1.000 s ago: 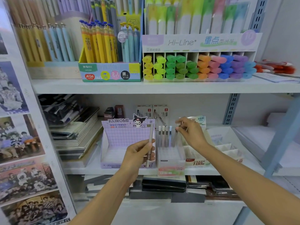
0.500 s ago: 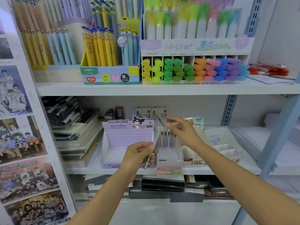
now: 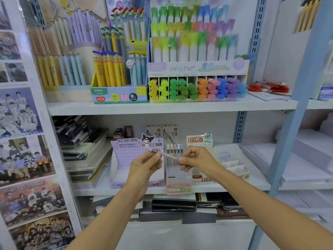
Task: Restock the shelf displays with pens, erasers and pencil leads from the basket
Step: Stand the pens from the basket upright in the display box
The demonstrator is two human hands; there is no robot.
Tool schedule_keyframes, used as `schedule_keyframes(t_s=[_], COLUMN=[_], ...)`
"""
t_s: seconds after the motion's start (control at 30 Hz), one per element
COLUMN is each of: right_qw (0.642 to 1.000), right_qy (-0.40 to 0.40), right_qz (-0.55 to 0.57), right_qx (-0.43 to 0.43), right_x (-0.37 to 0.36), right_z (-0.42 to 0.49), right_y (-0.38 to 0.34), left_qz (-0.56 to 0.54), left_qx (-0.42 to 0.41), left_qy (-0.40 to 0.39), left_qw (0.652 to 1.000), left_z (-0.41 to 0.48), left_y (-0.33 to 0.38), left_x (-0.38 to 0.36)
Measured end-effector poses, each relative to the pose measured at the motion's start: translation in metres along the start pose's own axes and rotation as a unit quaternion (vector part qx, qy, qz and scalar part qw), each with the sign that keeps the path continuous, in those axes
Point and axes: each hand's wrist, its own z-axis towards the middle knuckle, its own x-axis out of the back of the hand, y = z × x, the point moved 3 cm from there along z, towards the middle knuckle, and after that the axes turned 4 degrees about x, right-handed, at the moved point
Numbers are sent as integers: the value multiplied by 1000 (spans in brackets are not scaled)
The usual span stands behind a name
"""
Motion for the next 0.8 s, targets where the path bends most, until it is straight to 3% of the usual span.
schedule_keyframes(t_s=[0.13, 0.3, 0.43, 0.5, 0.57, 0.67, 0.8], right_qw=[997, 990, 971, 973, 975, 962, 955], right_qy=[-60, 22, 22, 44, 107, 219, 234], right_qz=[-42, -123, -212, -195, -150, -105, -154], right_qx=[-36, 66, 106, 117, 123, 125, 94], right_x=[-11, -17, -27, -25, -15, 8, 19], right_z=[-10, -2, 11, 15, 20, 27, 36], right_y=[-3, -25, -30, -30, -29, -22, 2], left_qz=[32, 168, 242, 280, 387, 563, 735], left_qx=[-42, -101, -120, -127, -159, -232, -229], left_qy=[-4, -31, -44, -22, 1, -23, -96], left_qw=[999, 980, 962, 951, 908, 793, 631], left_z=[-7, -11, -10, -7, -5, -7, -3], left_y=[4, 6, 1, -2, -7, -21, -55], left_x=[-13, -27, -31, -29, -22, -8, 10])
